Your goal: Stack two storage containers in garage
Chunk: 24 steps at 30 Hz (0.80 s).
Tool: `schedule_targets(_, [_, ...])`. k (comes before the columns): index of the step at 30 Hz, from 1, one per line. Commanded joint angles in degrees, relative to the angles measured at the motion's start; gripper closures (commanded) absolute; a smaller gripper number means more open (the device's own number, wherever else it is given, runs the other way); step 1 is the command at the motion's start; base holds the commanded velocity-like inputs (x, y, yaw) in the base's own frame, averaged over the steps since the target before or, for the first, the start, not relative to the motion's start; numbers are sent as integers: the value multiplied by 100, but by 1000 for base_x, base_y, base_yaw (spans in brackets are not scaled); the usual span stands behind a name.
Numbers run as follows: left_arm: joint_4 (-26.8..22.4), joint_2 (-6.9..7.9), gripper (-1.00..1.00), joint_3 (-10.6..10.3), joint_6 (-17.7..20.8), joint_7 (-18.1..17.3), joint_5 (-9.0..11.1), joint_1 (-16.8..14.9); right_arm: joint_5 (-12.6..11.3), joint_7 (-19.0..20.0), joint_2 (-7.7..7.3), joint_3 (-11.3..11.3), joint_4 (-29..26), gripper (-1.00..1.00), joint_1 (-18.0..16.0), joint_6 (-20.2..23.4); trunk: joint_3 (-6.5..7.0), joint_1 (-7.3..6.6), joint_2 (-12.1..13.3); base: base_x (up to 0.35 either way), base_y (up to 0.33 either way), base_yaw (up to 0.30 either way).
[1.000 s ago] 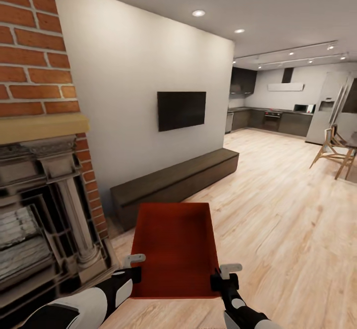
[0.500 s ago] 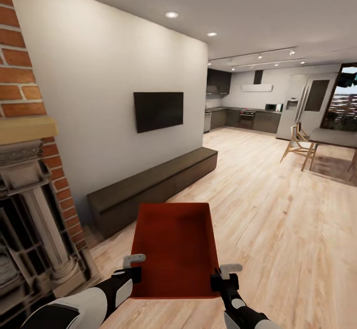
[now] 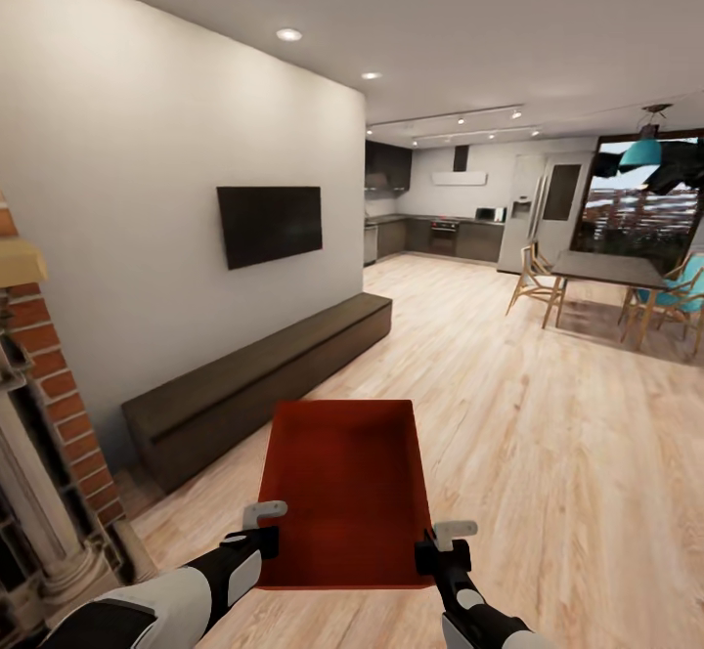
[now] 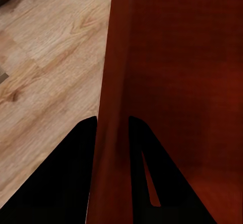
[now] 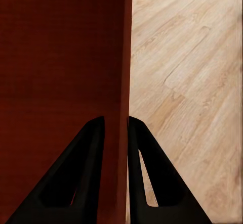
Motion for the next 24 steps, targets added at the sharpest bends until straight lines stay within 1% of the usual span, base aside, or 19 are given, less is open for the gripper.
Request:
schedule_targets(1, [-17, 35, 100, 255, -11, 81, 7, -11, -98, -83, -37, 40, 61, 100, -3, -29, -4, 2, -8, 0, 0, -268])
schedule_targets(24, [-16, 35, 100, 255, -11, 82, 7, -11, -98, -83, -37, 40, 61, 100, -3, -29, 106, 2, -8, 0, 0, -268])
